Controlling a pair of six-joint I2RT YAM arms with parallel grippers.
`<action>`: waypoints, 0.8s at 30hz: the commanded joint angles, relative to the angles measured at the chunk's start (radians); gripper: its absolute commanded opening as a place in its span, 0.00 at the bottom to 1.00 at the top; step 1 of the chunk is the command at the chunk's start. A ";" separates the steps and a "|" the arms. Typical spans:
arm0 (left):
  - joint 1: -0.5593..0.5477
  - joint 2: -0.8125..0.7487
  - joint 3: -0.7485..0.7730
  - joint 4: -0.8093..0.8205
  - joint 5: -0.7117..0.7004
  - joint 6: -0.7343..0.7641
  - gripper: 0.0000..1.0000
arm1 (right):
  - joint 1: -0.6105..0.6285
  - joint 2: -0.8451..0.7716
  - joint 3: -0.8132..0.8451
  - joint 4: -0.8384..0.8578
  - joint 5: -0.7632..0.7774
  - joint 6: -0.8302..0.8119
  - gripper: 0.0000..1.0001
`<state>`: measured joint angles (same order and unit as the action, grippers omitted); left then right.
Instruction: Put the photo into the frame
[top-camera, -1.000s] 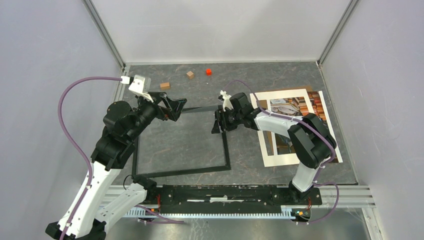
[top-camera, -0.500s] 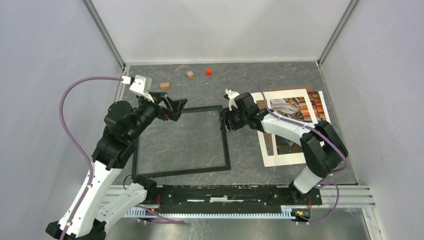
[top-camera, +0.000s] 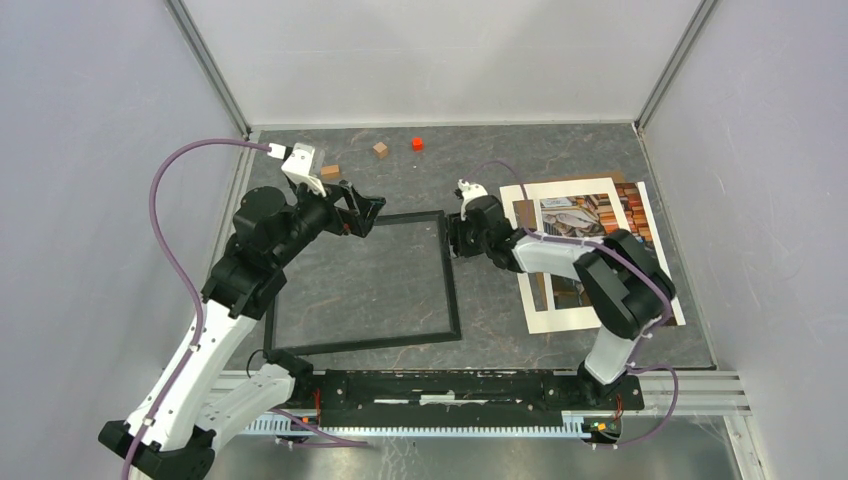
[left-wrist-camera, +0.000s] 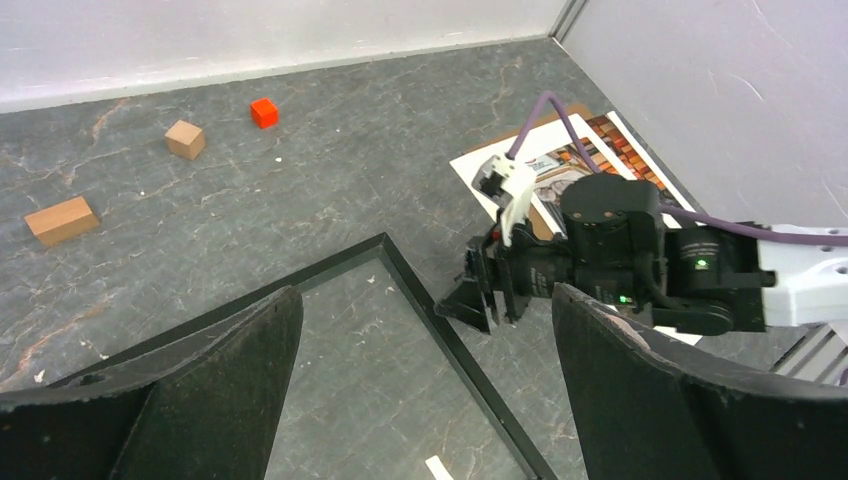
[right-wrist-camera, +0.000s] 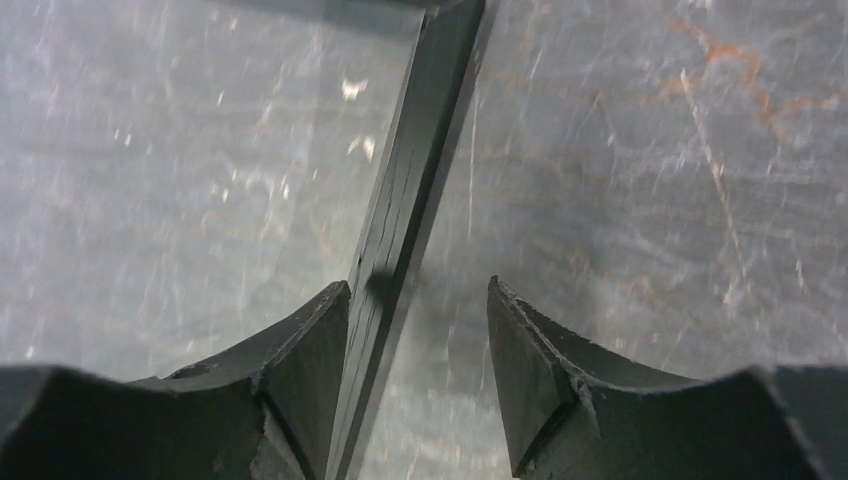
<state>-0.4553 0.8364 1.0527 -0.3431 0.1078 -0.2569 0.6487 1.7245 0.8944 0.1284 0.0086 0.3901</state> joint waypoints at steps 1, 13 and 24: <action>0.005 -0.006 0.000 0.036 0.007 -0.002 1.00 | 0.004 0.107 0.120 0.118 0.106 0.015 0.57; 0.007 0.000 0.001 0.033 0.010 -0.004 1.00 | 0.003 0.278 0.277 0.096 0.149 0.015 0.58; 0.008 0.010 0.007 0.031 0.038 -0.014 1.00 | 0.005 0.384 0.403 0.026 0.103 -0.024 0.62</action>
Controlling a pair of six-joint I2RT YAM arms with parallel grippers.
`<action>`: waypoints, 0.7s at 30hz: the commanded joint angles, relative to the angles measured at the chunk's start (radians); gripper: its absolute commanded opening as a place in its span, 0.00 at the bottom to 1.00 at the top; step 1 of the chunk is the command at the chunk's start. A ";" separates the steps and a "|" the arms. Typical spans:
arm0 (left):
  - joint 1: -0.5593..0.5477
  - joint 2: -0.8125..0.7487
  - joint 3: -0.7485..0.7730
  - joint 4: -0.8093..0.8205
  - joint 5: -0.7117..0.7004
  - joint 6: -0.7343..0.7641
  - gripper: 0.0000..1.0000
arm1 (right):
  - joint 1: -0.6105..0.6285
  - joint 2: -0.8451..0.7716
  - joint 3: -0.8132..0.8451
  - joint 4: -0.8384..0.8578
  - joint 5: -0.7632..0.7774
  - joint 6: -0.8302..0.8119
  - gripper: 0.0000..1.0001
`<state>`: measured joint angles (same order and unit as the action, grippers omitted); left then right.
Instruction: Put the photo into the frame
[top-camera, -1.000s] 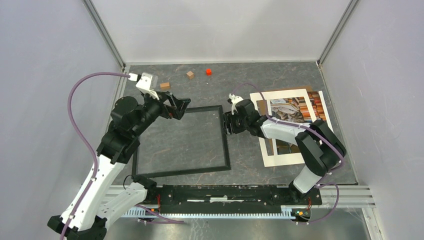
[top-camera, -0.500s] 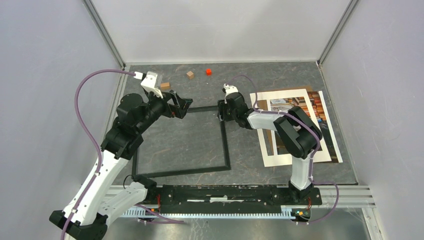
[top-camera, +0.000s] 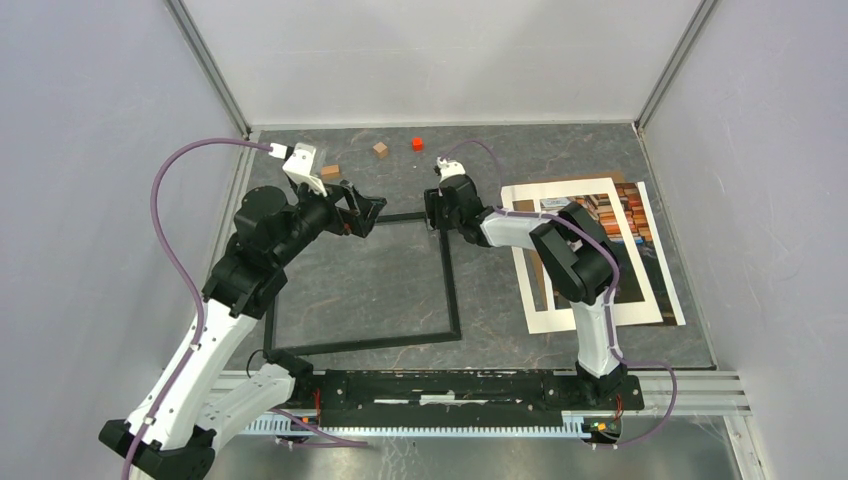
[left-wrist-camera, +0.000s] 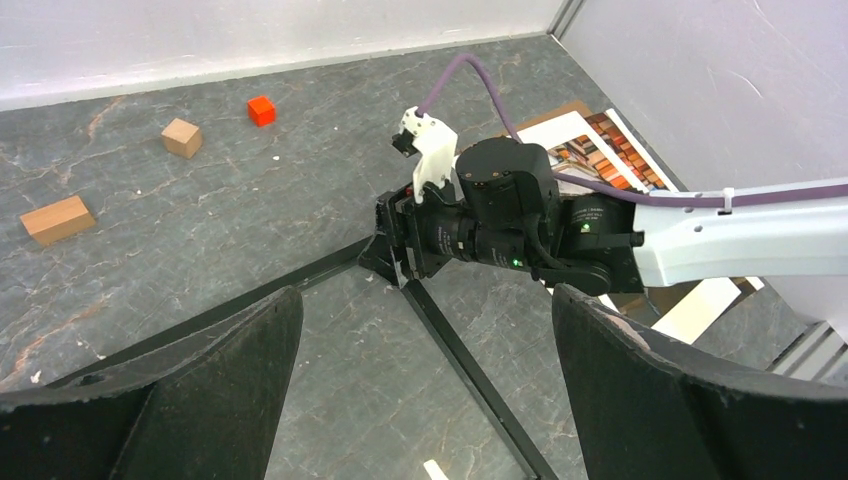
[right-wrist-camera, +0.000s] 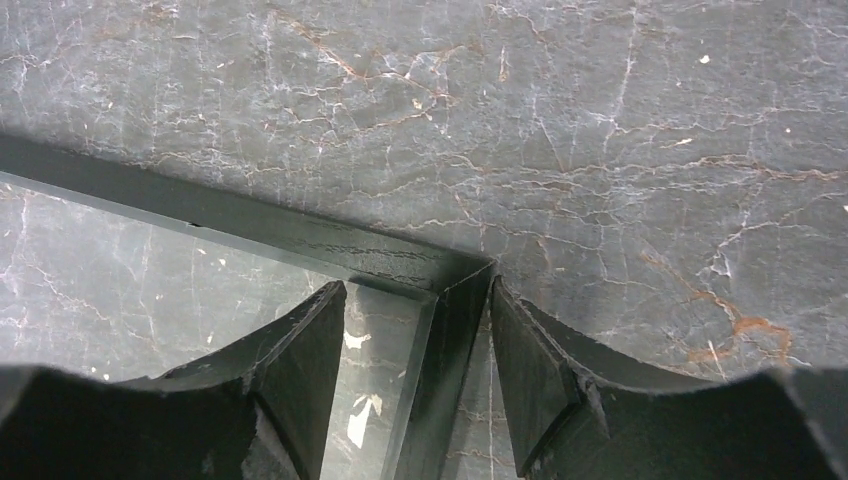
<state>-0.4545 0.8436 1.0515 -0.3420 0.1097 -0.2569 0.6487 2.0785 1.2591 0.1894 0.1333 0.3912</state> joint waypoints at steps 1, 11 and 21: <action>0.008 0.001 0.008 0.033 0.045 -0.019 1.00 | 0.004 0.028 0.040 -0.031 -0.037 -0.029 0.62; 0.010 0.009 0.004 0.035 0.039 -0.018 1.00 | 0.006 -0.053 -0.012 -0.033 -0.033 -0.046 0.63; 0.030 0.042 0.009 0.024 0.034 -0.015 1.00 | 0.003 -0.154 -0.188 0.000 0.019 -0.049 0.28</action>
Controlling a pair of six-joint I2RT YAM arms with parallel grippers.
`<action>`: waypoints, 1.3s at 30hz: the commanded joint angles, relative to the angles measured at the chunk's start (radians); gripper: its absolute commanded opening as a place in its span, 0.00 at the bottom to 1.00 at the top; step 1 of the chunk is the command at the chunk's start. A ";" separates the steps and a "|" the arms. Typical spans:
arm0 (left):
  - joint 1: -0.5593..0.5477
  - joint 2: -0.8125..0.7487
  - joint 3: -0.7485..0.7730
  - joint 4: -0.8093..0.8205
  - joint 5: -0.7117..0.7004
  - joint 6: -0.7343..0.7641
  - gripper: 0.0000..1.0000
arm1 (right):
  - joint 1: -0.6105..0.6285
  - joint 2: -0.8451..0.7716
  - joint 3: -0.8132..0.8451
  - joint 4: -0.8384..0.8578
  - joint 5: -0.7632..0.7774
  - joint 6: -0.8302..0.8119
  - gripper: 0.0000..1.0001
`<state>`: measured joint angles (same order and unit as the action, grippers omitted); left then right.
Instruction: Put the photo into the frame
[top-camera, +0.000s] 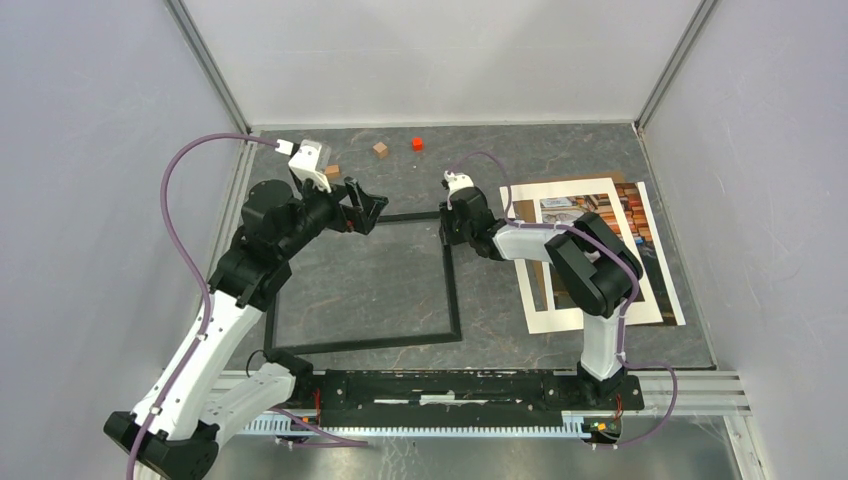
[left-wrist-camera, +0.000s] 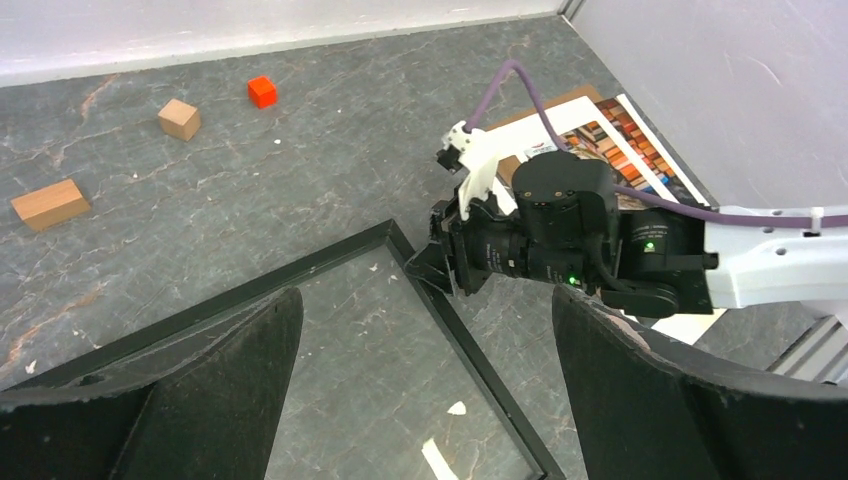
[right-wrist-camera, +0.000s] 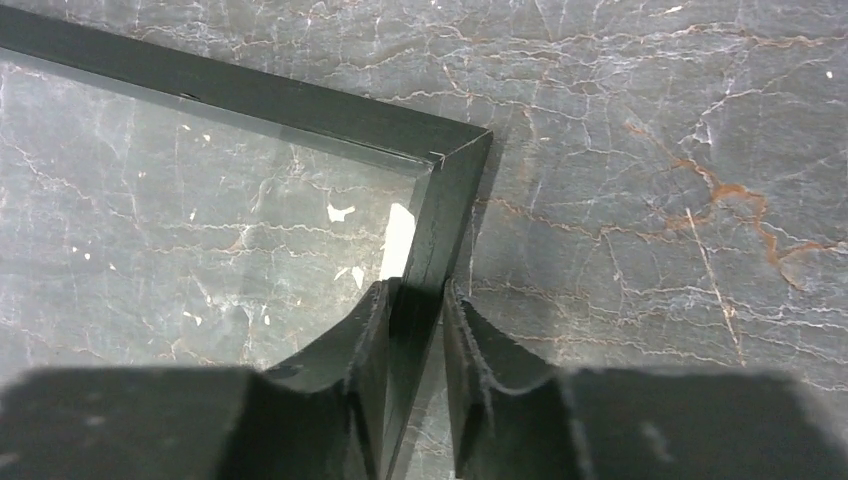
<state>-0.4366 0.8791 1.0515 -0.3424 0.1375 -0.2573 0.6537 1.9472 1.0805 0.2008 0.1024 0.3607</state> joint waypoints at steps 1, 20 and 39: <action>0.012 0.007 0.008 0.026 -0.004 -0.013 1.00 | -0.002 -0.021 -0.011 -0.002 0.066 -0.016 0.24; 0.017 0.133 0.035 0.016 0.136 -0.125 1.00 | -0.069 -0.492 -0.188 -0.281 0.112 -0.054 0.74; -0.463 0.184 -0.278 0.157 0.049 -0.489 1.00 | -0.154 -0.718 -0.405 -0.552 -0.039 -0.058 0.74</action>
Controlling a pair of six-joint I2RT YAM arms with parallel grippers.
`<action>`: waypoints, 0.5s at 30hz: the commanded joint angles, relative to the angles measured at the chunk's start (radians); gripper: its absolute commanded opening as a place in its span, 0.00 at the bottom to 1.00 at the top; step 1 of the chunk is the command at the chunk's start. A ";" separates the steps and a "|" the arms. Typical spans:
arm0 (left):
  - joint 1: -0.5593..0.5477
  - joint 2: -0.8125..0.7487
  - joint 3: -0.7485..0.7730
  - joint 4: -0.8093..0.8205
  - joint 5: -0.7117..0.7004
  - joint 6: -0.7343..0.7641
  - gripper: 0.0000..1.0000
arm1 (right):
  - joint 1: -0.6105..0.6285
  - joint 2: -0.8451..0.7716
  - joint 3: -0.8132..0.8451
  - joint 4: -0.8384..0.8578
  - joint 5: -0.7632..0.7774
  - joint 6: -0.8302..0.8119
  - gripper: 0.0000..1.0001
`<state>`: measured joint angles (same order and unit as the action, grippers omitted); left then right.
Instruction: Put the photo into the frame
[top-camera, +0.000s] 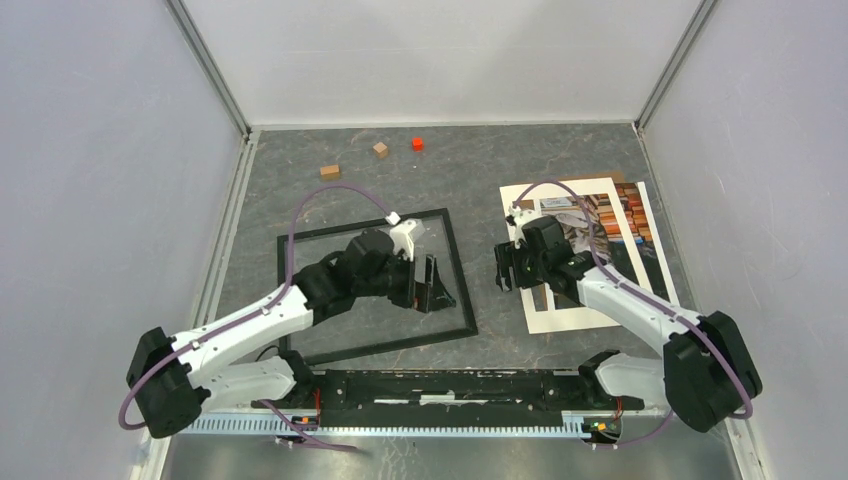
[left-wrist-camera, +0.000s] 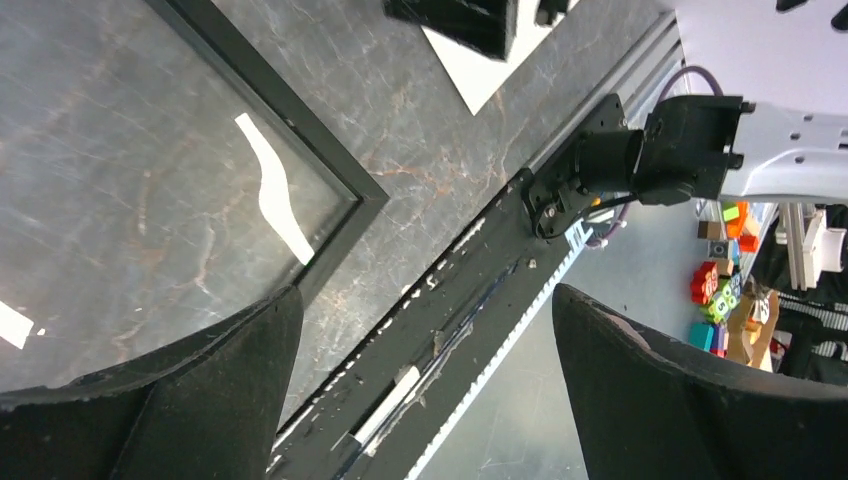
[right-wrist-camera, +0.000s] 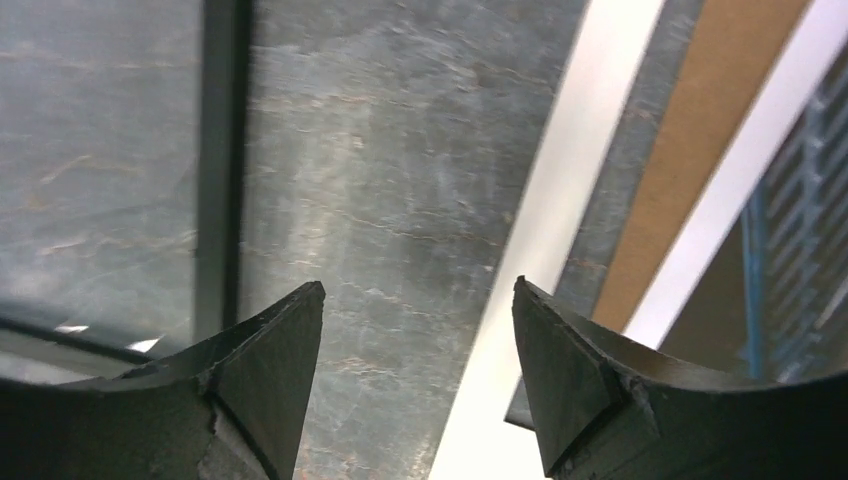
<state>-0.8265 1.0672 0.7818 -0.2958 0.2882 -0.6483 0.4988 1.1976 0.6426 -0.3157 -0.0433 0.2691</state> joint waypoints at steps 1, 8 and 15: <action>-0.083 0.006 0.003 0.112 -0.089 -0.093 1.00 | 0.000 0.046 0.051 -0.093 0.195 0.027 0.73; -0.108 0.059 0.077 0.069 -0.098 -0.001 1.00 | -0.036 0.164 0.114 -0.161 0.184 -0.048 0.67; -0.107 0.091 -0.021 0.179 -0.077 -0.108 1.00 | -0.042 0.241 0.079 -0.093 0.073 -0.053 0.62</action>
<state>-0.9291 1.1465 0.8093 -0.2203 0.2153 -0.6846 0.4614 1.4250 0.7261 -0.4595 0.1234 0.2333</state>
